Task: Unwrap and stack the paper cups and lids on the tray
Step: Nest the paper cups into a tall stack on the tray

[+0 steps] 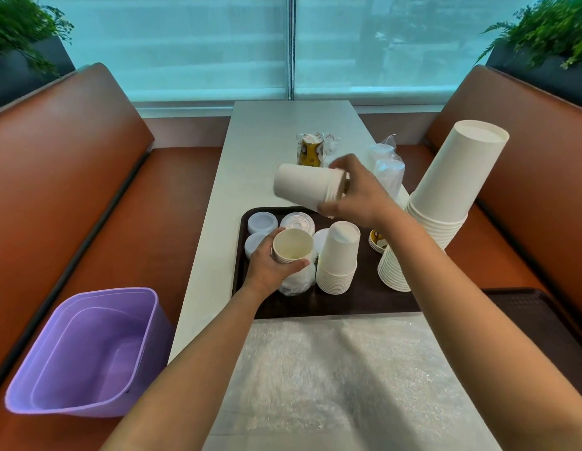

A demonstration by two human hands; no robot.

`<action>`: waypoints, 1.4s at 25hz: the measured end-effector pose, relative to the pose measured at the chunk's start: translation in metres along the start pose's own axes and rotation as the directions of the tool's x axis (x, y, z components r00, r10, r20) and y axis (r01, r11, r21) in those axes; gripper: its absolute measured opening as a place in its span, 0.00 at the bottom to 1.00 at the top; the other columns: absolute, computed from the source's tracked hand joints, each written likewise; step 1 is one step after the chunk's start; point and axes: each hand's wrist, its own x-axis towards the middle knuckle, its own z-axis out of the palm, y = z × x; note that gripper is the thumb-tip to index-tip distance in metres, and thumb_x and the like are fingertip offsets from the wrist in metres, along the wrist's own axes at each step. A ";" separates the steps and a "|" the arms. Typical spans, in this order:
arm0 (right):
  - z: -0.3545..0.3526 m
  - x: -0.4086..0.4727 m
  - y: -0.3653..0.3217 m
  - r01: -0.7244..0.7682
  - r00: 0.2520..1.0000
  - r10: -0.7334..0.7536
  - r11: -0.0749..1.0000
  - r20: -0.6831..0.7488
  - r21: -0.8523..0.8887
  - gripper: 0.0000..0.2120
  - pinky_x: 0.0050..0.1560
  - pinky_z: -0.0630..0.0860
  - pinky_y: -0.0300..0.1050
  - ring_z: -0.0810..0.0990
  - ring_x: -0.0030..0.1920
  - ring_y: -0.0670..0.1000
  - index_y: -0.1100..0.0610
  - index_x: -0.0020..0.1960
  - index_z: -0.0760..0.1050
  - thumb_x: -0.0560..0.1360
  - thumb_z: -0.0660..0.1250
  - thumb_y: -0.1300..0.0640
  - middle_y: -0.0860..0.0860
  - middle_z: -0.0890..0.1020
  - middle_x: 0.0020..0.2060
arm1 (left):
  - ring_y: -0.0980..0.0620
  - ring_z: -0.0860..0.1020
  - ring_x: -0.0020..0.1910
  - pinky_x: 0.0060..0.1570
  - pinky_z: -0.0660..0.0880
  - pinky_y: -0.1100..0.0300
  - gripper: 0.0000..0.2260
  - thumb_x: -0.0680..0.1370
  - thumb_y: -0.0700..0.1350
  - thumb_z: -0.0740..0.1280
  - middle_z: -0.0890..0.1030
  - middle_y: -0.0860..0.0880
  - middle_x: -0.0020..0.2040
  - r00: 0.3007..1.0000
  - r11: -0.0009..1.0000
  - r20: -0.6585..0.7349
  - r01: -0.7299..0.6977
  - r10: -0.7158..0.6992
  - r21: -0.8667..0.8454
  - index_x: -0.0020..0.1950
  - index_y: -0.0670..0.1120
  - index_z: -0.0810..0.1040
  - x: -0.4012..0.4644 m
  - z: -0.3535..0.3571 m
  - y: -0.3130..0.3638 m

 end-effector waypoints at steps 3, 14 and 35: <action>0.023 -0.020 0.044 -0.029 0.991 0.069 0.950 -0.117 0.311 0.31 0.41 0.74 0.37 0.75 0.52 0.52 0.53 0.56 0.63 0.62 0.78 0.64 0.51 0.72 0.53 | 0.60 0.72 0.55 0.53 0.68 0.68 0.33 0.65 0.41 0.79 0.73 0.57 0.55 1.000 1.000 0.008 -0.004 0.004 0.009 0.67 0.48 0.69 -0.003 -0.001 0.003; 0.080 -0.046 0.117 -0.226 0.963 0.257 0.936 -0.084 0.271 0.38 0.59 0.74 0.53 0.72 0.61 0.54 0.55 0.68 0.63 0.63 0.78 0.60 0.51 0.72 0.60 | 0.60 0.69 0.56 0.55 0.67 0.66 0.34 0.65 0.43 0.79 0.71 0.57 0.57 1.000 0.999 0.015 -0.015 0.015 0.051 0.68 0.48 0.68 0.000 -0.001 0.000; 0.093 0.006 0.004 0.277 0.861 0.118 0.707 0.494 -0.651 0.40 0.59 0.71 0.52 0.66 0.69 0.57 0.51 0.75 0.56 0.69 0.72 0.46 0.54 0.66 0.70 | 0.59 0.78 0.45 0.36 0.75 0.73 0.09 0.79 0.43 0.64 0.77 0.51 0.49 0.997 0.973 0.076 -0.032 0.015 0.227 0.59 0.47 0.71 -0.002 0.003 -0.007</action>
